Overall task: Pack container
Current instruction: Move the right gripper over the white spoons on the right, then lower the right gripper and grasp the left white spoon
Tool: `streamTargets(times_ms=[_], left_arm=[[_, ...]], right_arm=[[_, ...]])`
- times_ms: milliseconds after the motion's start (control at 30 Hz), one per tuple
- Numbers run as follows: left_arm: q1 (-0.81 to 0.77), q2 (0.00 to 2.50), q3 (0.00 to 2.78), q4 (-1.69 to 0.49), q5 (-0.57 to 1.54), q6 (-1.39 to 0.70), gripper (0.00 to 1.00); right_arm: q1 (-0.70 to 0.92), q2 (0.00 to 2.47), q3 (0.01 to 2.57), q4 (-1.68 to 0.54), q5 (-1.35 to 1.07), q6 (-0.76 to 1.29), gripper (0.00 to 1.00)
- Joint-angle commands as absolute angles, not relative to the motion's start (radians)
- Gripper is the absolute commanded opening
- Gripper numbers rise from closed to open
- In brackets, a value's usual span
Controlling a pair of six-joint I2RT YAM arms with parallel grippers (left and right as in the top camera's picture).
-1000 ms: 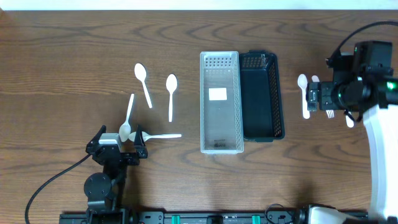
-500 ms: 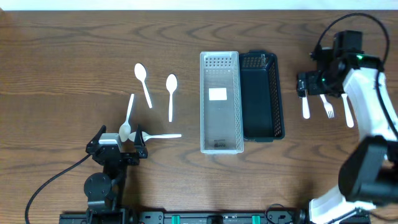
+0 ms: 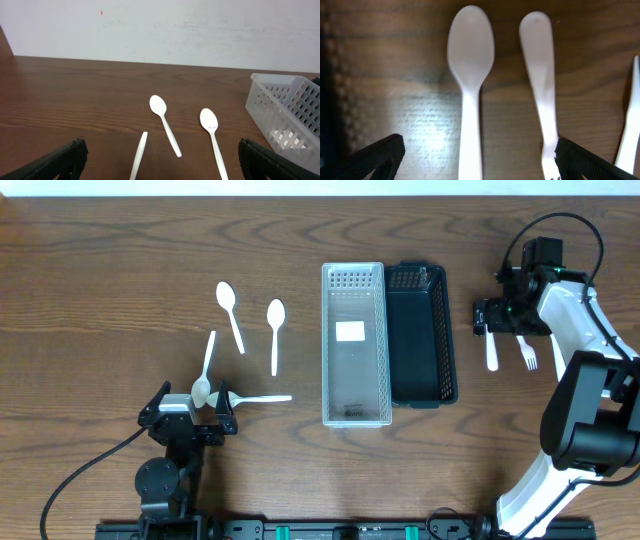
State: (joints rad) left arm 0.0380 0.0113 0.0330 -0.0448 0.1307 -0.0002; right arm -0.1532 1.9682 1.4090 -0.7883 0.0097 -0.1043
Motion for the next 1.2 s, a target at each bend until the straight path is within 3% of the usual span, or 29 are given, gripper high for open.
streamTargets(times_ms=[0, 1167], left_arm=[[0.043, 0.011, 0.006, -0.062, 0.134, -0.002, 0.97], [0.043, 0.011, 0.006, -0.062, 0.134, -0.002, 0.98]], right_arm=[[-0.158, 1.983, 1.412, -0.761, 0.041, -0.061, 0.99], [-0.104, 2.063, 1.412, -0.731, -0.007, -0.015, 0.99]])
